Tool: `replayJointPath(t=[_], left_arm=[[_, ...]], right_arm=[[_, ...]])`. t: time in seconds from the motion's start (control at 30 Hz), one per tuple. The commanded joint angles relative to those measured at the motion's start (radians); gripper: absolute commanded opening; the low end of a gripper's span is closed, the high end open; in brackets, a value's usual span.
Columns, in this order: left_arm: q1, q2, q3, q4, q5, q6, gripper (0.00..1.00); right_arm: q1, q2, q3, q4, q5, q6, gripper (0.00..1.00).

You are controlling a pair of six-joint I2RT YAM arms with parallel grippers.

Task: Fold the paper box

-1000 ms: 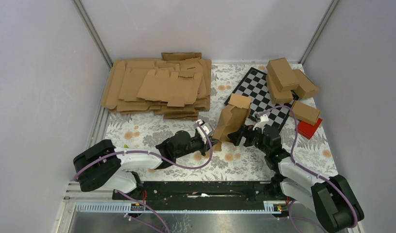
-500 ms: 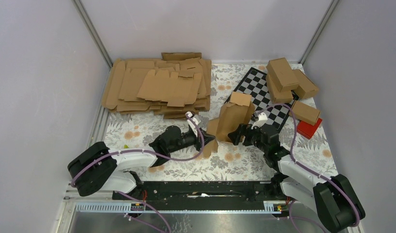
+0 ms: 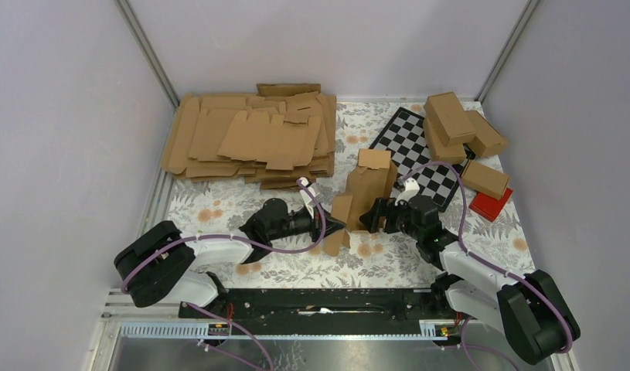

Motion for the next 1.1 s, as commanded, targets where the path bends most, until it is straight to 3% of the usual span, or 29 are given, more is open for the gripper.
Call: replayJointPath(t=[0.0,0.33,0.73,1.07], left_arm=[[0.007,0.013,0.032,0.076,0.059,-0.026,0.00],[0.061,0.064,0.070,0.188,0.213,-0.176,0.00],[0.073,0.196,0.185,0.219,0.390,-0.311,0.00],[0.039,0.330,0.314,0.224,0.413,-0.385,0.00]], right_arm=[[0.021,0.000,0.067,-0.058,-0.012,-0.023,1.00],[0.021,-0.003,0.106,-0.178,0.009,0.009,1.00],[0.021,0.003,0.111,-0.173,-0.029,0.047,1.00],[0.022,0.022,0.115,-0.174,-0.037,0.068,1.00]])
